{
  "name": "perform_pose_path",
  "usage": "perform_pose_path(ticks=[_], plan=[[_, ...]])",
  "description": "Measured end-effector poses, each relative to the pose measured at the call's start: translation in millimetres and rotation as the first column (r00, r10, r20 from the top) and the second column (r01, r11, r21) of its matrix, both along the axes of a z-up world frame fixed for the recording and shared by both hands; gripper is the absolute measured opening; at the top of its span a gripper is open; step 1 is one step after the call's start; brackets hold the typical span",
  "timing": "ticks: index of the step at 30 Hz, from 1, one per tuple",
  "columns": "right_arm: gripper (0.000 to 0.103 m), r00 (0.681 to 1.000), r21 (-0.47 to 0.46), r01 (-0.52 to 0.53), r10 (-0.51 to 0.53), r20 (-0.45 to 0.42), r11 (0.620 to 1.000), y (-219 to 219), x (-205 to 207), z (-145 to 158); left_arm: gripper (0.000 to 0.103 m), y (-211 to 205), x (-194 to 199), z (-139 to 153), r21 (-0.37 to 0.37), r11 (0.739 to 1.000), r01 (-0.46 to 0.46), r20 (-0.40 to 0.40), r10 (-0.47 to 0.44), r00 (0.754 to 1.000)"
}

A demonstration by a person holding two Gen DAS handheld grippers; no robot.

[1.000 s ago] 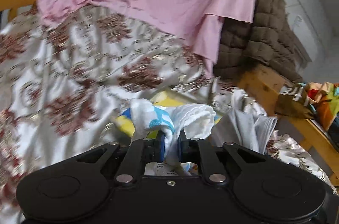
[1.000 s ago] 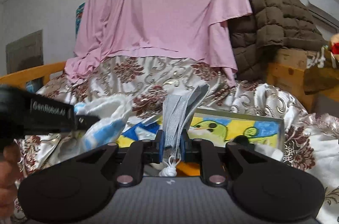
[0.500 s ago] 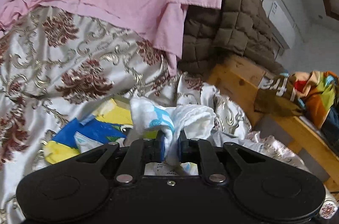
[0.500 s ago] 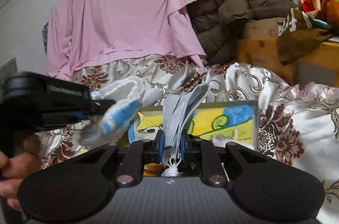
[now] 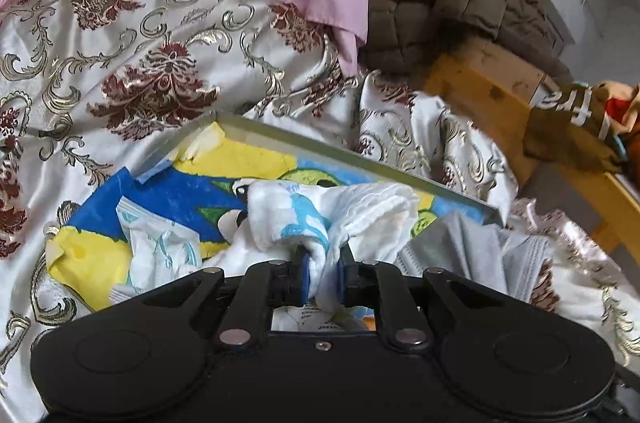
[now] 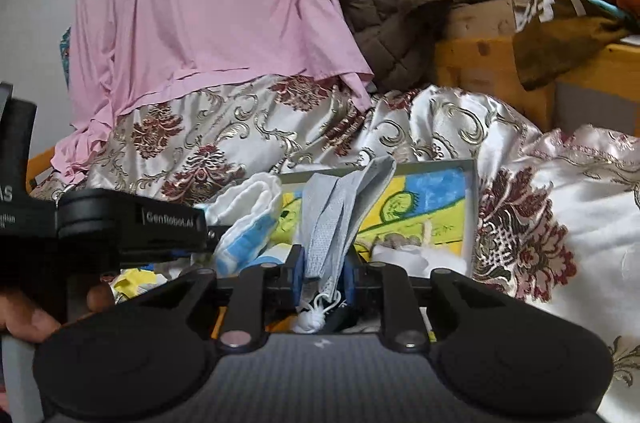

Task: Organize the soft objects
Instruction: 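Carry the grey mask to the tray with right tool while left carries white cloth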

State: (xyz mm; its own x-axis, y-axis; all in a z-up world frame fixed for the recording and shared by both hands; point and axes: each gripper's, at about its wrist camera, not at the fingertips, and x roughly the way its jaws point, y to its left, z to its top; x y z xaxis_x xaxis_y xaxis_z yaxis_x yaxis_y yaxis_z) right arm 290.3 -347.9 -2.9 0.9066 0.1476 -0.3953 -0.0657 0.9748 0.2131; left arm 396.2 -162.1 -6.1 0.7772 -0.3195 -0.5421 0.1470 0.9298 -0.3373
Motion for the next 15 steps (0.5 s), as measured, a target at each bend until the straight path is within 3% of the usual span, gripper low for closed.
perform_pose_path(ticks=[15], plan=[[0.026,0.998,-0.007,0.053,-0.053,-0.036,0.999,-6,4,-5,0.021,-19,0,-2,0.099,0.995,0.018,-0.003,-0.018,1.000]])
